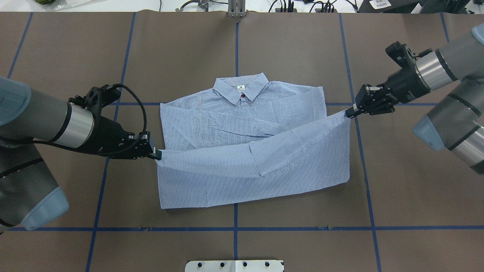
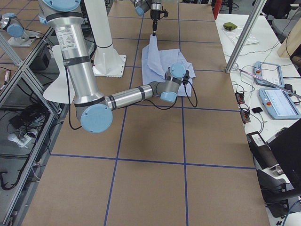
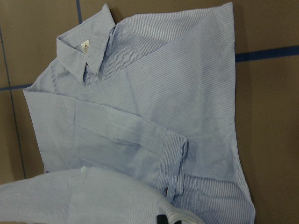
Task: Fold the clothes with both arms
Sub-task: 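Lift the hem with both grippers and carry it over toward the collar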
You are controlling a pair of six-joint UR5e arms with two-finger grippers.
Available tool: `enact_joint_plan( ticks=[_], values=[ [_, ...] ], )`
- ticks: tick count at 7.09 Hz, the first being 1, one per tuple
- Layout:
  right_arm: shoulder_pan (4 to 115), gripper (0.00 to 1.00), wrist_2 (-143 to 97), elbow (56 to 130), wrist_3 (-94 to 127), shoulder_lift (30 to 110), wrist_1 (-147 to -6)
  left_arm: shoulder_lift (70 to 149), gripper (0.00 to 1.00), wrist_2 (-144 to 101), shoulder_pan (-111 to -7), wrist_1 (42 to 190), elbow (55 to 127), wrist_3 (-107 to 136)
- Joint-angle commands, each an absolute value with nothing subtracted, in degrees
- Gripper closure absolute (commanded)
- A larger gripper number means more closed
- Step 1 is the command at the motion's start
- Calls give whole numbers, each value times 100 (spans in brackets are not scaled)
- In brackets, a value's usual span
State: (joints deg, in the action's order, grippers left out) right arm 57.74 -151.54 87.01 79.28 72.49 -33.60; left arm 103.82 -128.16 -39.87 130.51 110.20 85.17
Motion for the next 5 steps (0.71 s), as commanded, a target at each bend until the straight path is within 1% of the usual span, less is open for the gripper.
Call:
enact_joint_plan(
  ticks=[1,3,5],
  values=[
    [5967,100,-15013,7965,7754,6716,-3357,10773,100,-12823,-4411,13052,10383,8174],
    [5985,100,-14845,7570,7611,6479,-3366,11160,100,-12832,-4517,13060,9872,8113],
    [5933,100,-14635,7200,7603,6172,-3427,11249,100,-12823,-4657,13078,9486,7806]
  ],
)
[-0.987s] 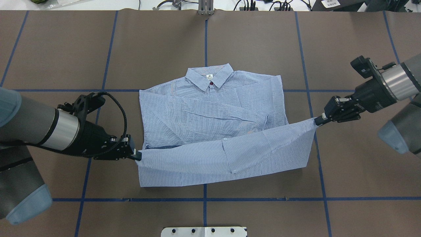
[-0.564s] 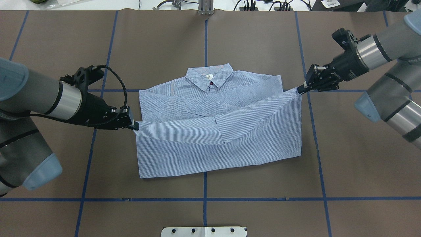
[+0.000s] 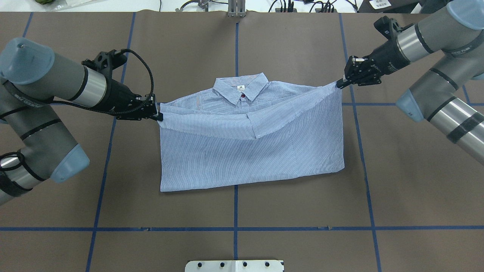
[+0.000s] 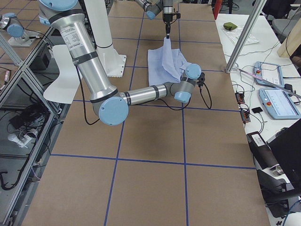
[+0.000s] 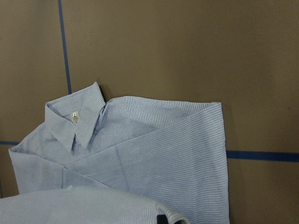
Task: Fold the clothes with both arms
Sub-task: 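Lift the hem with both grippers and carry it over toward the collar, then lay the hem beside the collar and open both grippers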
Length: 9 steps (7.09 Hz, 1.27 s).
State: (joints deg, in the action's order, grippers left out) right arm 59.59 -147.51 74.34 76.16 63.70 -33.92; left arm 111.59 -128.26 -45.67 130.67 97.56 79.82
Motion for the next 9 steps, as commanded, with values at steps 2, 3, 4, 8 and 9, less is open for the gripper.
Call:
enact_joint_plan(
  ticks=[2,3,4,8,9],
  values=[
    [5889,100,-14538,7040,7603,6082,-3471,11294,100,-12832,-4859,13096,9134,7464],
    [5819,100,-14389,7023,7576,6073,-3593,11468,100,-12823,-4860,13104,8827,7427],
    [5749,100,-14292,7014,7489,6065,-3699,11731,100,-12823,-4860,13104,8494,7427],
    [5651,90,-14027,6996,7471,5968,-3937,11856,100,-12806,-4860,13210,8174,7444],
    [5651,1,-13871,6979,7471,5898,-4085,11883,29,-12771,-4860,13219,8087,7436]
  ],
)
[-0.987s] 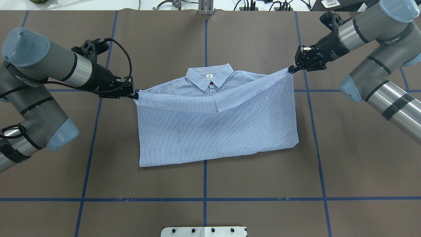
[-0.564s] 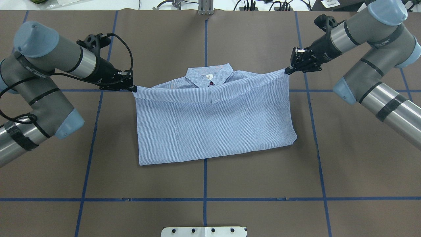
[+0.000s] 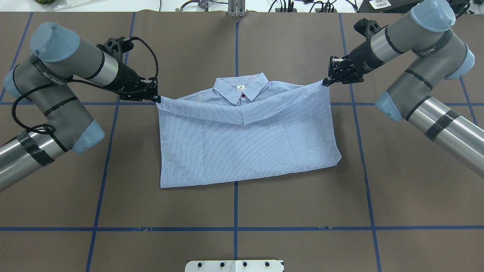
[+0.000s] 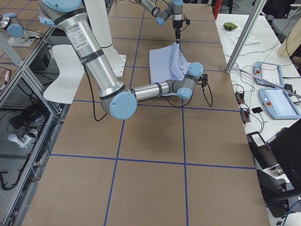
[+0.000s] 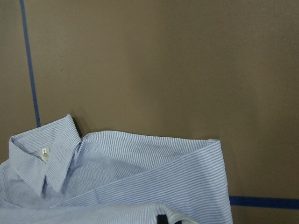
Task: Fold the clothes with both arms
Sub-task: 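Lay the hem beside the collar and open both grippers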
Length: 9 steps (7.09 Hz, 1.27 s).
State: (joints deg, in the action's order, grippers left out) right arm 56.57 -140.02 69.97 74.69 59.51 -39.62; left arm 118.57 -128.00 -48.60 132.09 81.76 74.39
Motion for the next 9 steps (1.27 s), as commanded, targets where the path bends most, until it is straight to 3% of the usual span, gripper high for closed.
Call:
enact_joint_plan(
  ticks=[1,4,9],
  values=[
    [5651,0,-13773,6944,7462,5810,-4426,11935,1,-12744,-4878,13201,7999,7444],
    [5660,0,-13781,6925,7471,5660,-4703,11936,1,-12753,-5079,13210,7937,7418],
    [4828,0,-13668,9065,7497,7605,-4693,11927,1,-12814,-5212,13122,8208,7479]
  ],
)
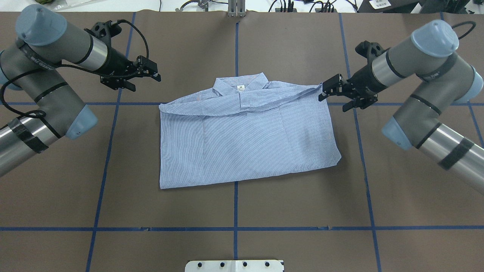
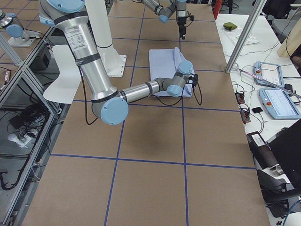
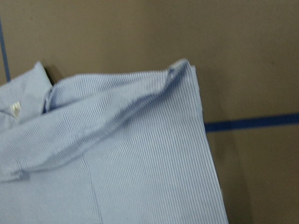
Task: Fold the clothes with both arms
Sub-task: 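Lay the hem beside the collar and open both grippers, then lower the right gripper onto the folded shirt's side edge and grasp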
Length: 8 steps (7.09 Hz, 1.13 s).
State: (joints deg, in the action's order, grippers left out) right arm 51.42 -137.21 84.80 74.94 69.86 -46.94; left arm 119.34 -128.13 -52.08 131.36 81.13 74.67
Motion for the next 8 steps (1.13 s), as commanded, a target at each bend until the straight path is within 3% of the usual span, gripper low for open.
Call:
enact_joint_plan(
  ticks=[1,4,6,8],
  values=[
    [4616,1,-13606,9175,7506,7794,-4693,11927,1,-12814,-5212,13122,8244,7488],
    [4237,2,-13395,9115,7515,7954,-4720,11918,1,-12814,-5221,13122,8288,7497],
    [4167,33,-13395,9106,7541,7884,-4755,11874,1,-12806,-5221,13122,8306,7506],
    [4061,49,-13237,9097,7541,7866,-4755,11865,1,-12797,-5221,13122,8306,7506]
  ],
)
